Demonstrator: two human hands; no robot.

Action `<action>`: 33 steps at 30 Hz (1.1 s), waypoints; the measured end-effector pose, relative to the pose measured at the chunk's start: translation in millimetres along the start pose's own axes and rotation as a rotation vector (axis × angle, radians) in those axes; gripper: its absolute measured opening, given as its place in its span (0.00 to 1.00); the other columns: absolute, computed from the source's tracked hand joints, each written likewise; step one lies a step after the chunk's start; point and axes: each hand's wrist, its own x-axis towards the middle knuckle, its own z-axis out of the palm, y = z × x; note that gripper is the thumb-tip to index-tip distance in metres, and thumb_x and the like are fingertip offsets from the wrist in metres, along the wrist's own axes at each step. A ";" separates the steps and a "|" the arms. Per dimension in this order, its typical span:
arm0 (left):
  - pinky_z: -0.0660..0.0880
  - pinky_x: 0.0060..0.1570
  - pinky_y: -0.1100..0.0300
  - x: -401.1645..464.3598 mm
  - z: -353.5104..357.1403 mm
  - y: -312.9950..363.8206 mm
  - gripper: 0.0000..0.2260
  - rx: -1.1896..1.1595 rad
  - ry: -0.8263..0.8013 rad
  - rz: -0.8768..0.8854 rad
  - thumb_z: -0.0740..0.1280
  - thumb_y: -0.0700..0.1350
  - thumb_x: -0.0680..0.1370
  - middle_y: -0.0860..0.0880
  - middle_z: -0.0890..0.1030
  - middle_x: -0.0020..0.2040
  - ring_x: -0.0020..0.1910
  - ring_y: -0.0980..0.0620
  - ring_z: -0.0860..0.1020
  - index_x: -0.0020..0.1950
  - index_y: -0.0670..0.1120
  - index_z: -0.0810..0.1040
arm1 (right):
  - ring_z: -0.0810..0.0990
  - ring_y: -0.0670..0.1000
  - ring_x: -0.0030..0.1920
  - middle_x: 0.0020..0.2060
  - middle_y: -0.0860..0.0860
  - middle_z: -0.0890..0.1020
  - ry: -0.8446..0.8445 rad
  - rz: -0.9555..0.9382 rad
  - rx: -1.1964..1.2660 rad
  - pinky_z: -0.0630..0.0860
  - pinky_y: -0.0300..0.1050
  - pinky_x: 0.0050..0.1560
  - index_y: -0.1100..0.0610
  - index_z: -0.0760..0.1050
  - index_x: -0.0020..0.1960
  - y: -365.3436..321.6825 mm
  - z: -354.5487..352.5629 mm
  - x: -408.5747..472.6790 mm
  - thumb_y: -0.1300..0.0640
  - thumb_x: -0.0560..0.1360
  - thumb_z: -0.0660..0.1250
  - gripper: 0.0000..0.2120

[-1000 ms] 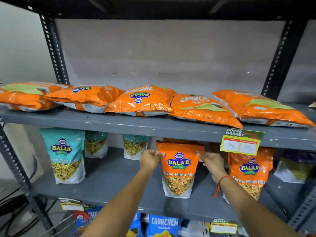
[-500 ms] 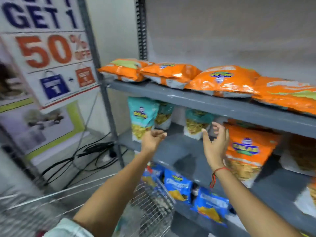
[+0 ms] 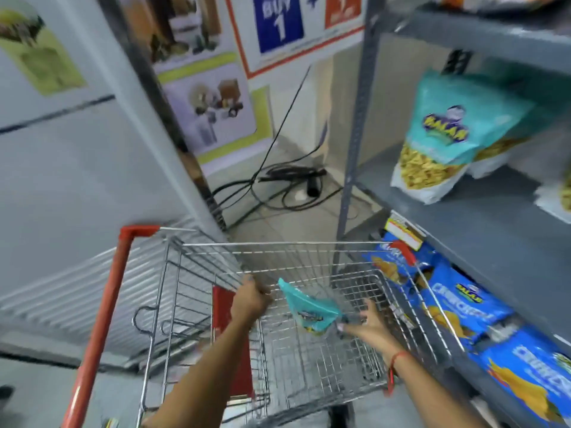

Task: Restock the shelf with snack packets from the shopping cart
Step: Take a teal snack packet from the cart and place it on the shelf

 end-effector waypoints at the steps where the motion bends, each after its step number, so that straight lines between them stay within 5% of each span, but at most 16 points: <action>1: 0.78 0.49 0.55 1.8 12.1 -5.7 0.14 -0.001 -0.031 -0.016 0.70 0.48 0.67 0.44 0.86 0.49 0.50 0.44 0.83 0.51 0.49 0.82 | 0.73 0.55 0.61 0.64 0.53 0.71 -0.019 0.014 -0.032 0.73 0.53 0.59 0.53 0.51 0.74 14.9 7.5 13.2 0.52 0.58 0.81 0.55; 4: 0.79 0.56 0.50 13.3 45.1 -7.3 0.23 -0.087 -0.097 -0.012 0.74 0.41 0.69 0.42 0.82 0.57 0.54 0.44 0.81 0.63 0.47 0.76 | 0.78 0.56 0.57 0.59 0.54 0.77 -0.011 -0.002 -0.054 0.79 0.60 0.56 0.48 0.62 0.69 53.3 26.0 52.7 0.52 0.57 0.82 0.46; 7: 0.76 0.54 0.55 29.4 63.7 -1.8 0.31 -0.208 -0.141 0.005 0.72 0.33 0.70 0.41 0.77 0.65 0.56 0.45 0.77 0.72 0.44 0.67 | 0.81 0.54 0.53 0.55 0.53 0.80 0.057 -0.063 -0.025 0.82 0.52 0.51 0.54 0.71 0.64 45.4 35.7 65.2 0.64 0.64 0.77 0.31; 12: 0.78 0.49 0.56 56.9 82.2 -0.1 0.15 -0.197 -0.023 -0.033 0.72 0.42 0.72 0.44 0.85 0.55 0.49 0.48 0.82 0.58 0.44 0.79 | 0.84 0.56 0.41 0.39 0.52 0.84 0.175 -0.104 -0.105 0.83 0.49 0.38 0.51 0.81 0.48 47.6 35.1 88.8 0.67 0.66 0.75 0.16; 17: 0.82 0.45 0.51 61.8 80.8 7.4 0.07 -0.107 0.038 -0.028 0.68 0.43 0.75 0.48 0.87 0.46 0.43 0.46 0.84 0.51 0.48 0.83 | 0.81 0.51 0.33 0.34 0.52 0.84 0.250 -0.137 -0.118 0.81 0.51 0.31 0.55 0.82 0.47 51.9 28.8 89.6 0.61 0.69 0.74 0.07; 22: 0.80 0.47 0.50 50.6 78.5 25.2 0.08 -0.063 0.031 0.117 0.66 0.45 0.75 0.47 0.86 0.47 0.46 0.44 0.83 0.52 0.51 0.81 | 0.80 0.50 0.27 0.34 0.52 0.84 0.305 -0.071 0.064 0.78 0.47 0.25 0.56 0.80 0.51 42.5 8.9 65.4 0.57 0.72 0.71 0.08; 25: 0.81 0.48 0.48 37.3 70.1 43.1 0.09 -0.133 0.011 0.274 0.65 0.50 0.74 0.49 0.86 0.46 0.46 0.46 0.83 0.52 0.52 0.80 | 0.77 0.36 0.24 0.29 0.48 0.83 0.378 -0.150 0.132 0.72 0.31 0.25 0.63 0.81 0.49 21.0 -11.9 34.6 0.63 0.73 0.69 0.06; 27: 0.80 0.47 0.49 24.6 61.9 60.7 0.11 -0.174 0.019 0.374 0.64 0.54 0.73 0.48 0.87 0.46 0.47 0.46 0.84 0.50 0.51 0.80 | 0.75 0.36 0.22 0.19 0.44 0.79 0.448 -0.198 0.148 0.72 0.37 0.29 0.64 0.81 0.42 5.1 -28.8 8.5 0.63 0.72 0.70 0.04; 30: 0.79 0.47 0.53 -12.2 39.4 105.3 0.08 -0.378 0.007 0.505 0.67 0.53 0.72 0.50 0.86 0.43 0.43 0.52 0.83 0.43 0.50 0.80 | 0.76 0.47 0.30 0.28 0.59 0.83 0.583 -0.285 0.170 0.75 0.57 0.35 0.62 0.78 0.30 -8.7 -57.1 -32.2 0.46 0.67 0.71 0.19; 33: 0.76 0.45 0.55 -48.1 11.7 156.6 0.06 -0.513 -0.064 0.680 0.68 0.49 0.72 0.49 0.85 0.40 0.38 0.59 0.79 0.41 0.47 0.81 | 0.77 0.49 0.32 0.28 0.56 0.83 0.717 -0.364 0.197 0.75 0.53 0.36 0.55 0.76 0.27 -33.9 -88.3 -80.5 0.56 0.72 0.72 0.15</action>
